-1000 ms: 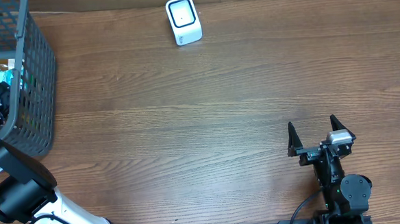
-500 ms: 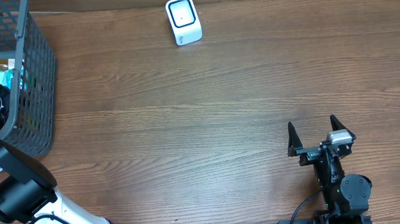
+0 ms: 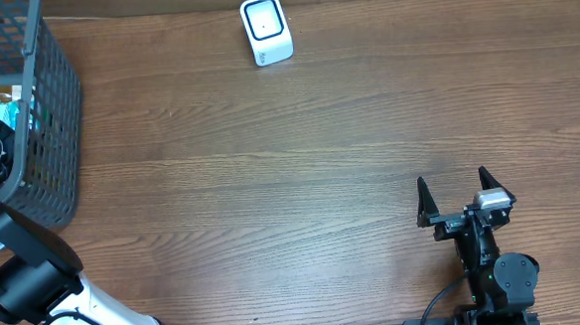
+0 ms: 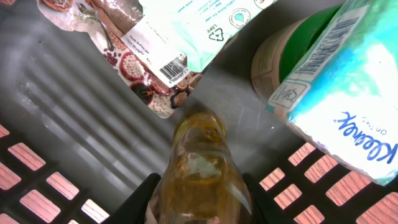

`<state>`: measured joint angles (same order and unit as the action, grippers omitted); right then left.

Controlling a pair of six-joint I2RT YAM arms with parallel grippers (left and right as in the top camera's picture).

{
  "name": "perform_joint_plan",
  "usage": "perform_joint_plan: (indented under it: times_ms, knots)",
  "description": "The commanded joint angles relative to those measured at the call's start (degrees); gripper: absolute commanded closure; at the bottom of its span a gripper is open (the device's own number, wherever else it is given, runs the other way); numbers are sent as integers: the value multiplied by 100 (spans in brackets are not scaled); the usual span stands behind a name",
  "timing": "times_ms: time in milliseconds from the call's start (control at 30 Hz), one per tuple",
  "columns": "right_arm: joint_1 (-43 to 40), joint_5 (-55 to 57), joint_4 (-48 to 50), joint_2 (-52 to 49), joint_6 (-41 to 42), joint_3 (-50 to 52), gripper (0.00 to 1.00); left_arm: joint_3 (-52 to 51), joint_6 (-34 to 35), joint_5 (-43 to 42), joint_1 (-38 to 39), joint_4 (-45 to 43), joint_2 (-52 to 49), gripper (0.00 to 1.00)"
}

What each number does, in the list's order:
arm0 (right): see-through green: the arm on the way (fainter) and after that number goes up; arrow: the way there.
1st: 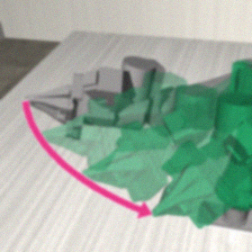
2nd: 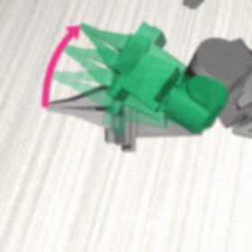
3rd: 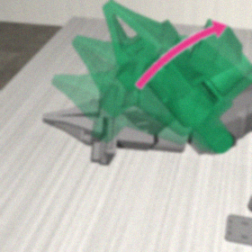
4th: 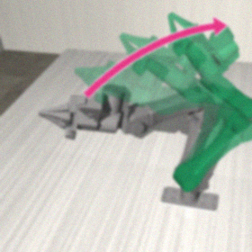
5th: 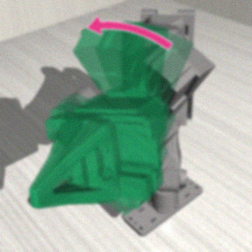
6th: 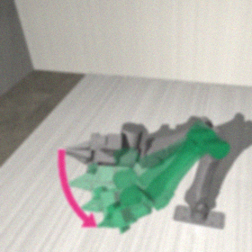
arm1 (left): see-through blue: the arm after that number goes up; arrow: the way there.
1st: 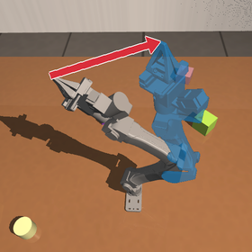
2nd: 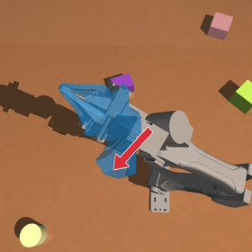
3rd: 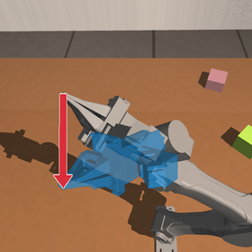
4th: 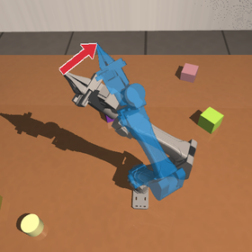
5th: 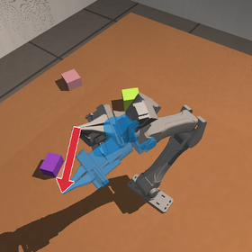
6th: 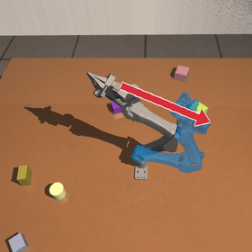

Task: Scan the item barcode
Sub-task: 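Lower the left gripper into the basket onto the yellow-liquid bottle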

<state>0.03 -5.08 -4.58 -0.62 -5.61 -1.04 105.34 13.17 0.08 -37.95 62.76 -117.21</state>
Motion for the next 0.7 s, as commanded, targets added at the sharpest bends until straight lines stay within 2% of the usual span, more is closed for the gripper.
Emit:
perform_joint_plan:
  times_ms: [0, 100, 200, 300, 367, 467, 500, 533, 667]
  knots:
    - [-11, 46, 15, 46, -4, 59, 0, -205, -31, -33, -4, 20, -66, 70]
    - [-11, 46, 15, 46, -4, 59, 0, -205, -31, -33, -4, 28, -66, 69]
    - [-11, 46, 15, 46, -4, 59, 0, -205, -31, -31, -4, 59, -66, 59]
    - [-11, 46, 15, 46, -4, 59, 0, -205, -31, -31, -4, 70, -66, 57]
    - [-11, 46, 15, 46, -4, 59, 0, -205, -31, -31, -4, 72, -66, 44]
    - [-11, 46, 15, 46, -4, 59, 0, -205, -31, -31, -4, 70, -66, 18]
    - [-11, 46, 15, 46, -4, 59, 0, -205, -28, -31, -4, 70, -66, 5]
    - [-11, 46, 15, 46, -4, 59, 0, -205, -28, -31, -4, 68, -66, 0]
    - [-11, 46, 15, 46, -4, 59, 0, -205, -28, -31, -4, 59, -66, 0]
